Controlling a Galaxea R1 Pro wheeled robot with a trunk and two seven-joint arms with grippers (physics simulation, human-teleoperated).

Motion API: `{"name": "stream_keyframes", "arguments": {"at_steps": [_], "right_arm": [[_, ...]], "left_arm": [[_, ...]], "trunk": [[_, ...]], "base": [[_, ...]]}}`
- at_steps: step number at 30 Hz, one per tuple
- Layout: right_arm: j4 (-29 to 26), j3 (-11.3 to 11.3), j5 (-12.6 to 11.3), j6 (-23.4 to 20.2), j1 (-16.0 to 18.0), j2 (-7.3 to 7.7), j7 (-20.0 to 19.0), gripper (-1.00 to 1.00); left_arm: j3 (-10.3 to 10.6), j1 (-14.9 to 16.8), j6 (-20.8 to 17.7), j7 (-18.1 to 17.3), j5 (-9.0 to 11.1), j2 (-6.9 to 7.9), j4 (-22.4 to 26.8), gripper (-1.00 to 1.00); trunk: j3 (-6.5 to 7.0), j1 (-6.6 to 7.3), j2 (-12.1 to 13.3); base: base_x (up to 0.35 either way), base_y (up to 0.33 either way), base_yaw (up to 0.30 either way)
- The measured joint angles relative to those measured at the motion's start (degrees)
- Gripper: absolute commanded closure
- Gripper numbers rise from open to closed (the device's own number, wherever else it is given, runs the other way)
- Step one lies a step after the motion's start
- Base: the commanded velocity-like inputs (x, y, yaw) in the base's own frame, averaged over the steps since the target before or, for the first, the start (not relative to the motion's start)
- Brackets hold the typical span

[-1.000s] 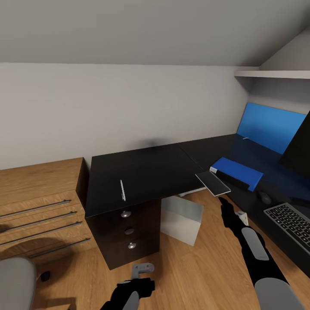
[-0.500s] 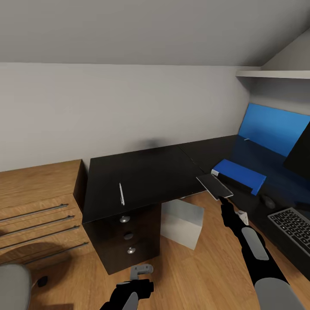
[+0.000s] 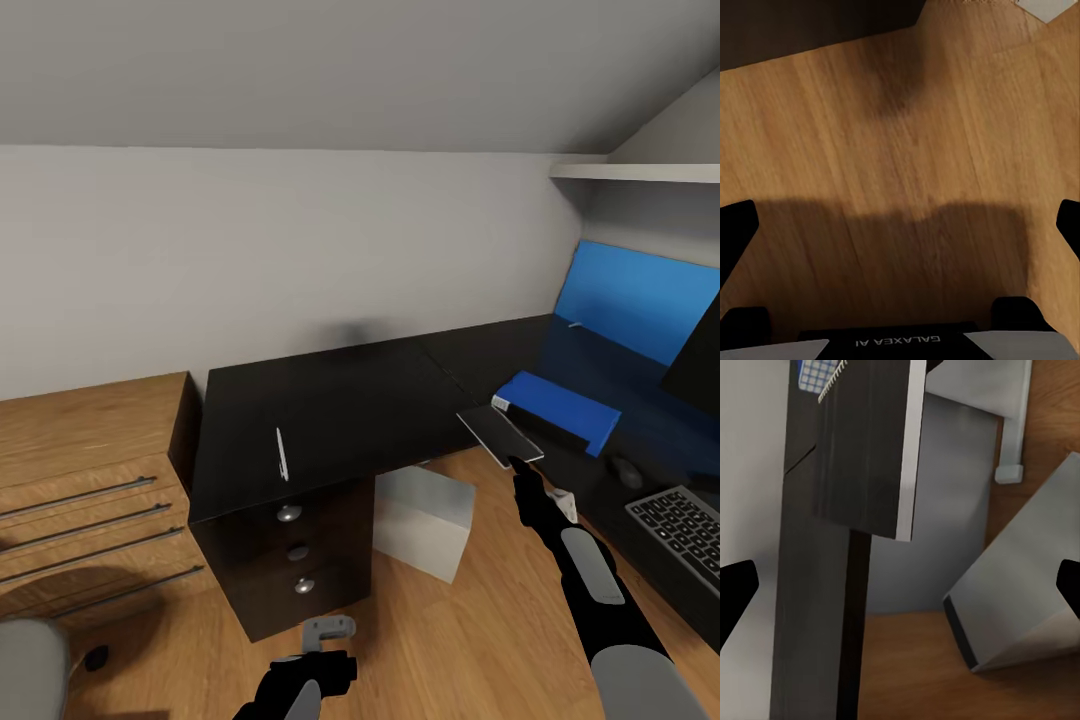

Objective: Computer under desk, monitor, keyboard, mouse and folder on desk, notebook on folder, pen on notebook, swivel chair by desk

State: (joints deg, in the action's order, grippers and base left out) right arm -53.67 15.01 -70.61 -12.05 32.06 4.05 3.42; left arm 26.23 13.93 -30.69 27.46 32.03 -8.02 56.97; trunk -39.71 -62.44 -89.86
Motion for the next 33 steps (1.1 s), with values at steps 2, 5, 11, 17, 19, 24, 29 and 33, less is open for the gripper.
{"name": "stream_keyframes", "arguments": {"at_steps": [2,5,11,17,19,24,29,33], "right_arm": [[0.0,0.0,0.0,0.0,0.0,0.0,0.0,-1.0],[0.0,0.0,0.0,0.0,0.0,0.03,0.0,-1.0],[0.0,0.0,0.0,0.4,0.0,0.08,0.0,-1.0],[0.0,0.0,-0.1,3.5,0.0,0.09,0.1,-1.0],[0.0,0.0,-0.1,4.4,0.0,0.06,0.1,-1.0],[0.0,-0.1,-0.1,6.6,0.0,0.04,0.1,-1.0],[0.0,-0.1,-0.1,6.7,0.0,0.08,0.1,-1.0],[0.0,-0.1,-0.1,6.7,0.0,0.08,0.1,-1.0]], "left_arm": [[0.0,0.0,0.0,0.0,0.0,0.0,0.0,-1.0],[0.0,0.0,0.0,0.0,0.1,0.0,-0.1,-1.0],[0.0,0.0,0.0,0.0,0.1,0.0,-0.2,-1.0],[0.1,0.0,0.0,0.0,0.1,0.0,-0.7,-1.0],[0.1,0.0,0.0,0.0,0.1,0.0,-0.8,-1.0],[0.2,0.0,0.0,-0.1,0.1,-0.03,-1.0,-1.0],[0.2,0.0,0.0,-0.1,0.1,-0.01,-1.0,-1.0],[0.2,0.0,0.1,-0.1,0.0,0.0,-1.0,-1.0]], "trunk": [[0.0,0.0,0.0],[0.0,-0.01,0.0],[0.0,-0.02,0.0],[0.0,-0.02,0.0],[0.0,-0.02,0.0],[0.0,-0.02,0.0],[0.0,-0.02,0.0],[0.0,-0.02,0.0]], "base": [[0.118,0.0,0.0],[0.06,0.0,0.0],[0.014,0.0,0.0],[0.002,0.0,0.0],[0.0,0.0,0.0],[0.0,0.0,0.0],[0.0,0.0,0.0],[0.013,0.0,0.0]]}}
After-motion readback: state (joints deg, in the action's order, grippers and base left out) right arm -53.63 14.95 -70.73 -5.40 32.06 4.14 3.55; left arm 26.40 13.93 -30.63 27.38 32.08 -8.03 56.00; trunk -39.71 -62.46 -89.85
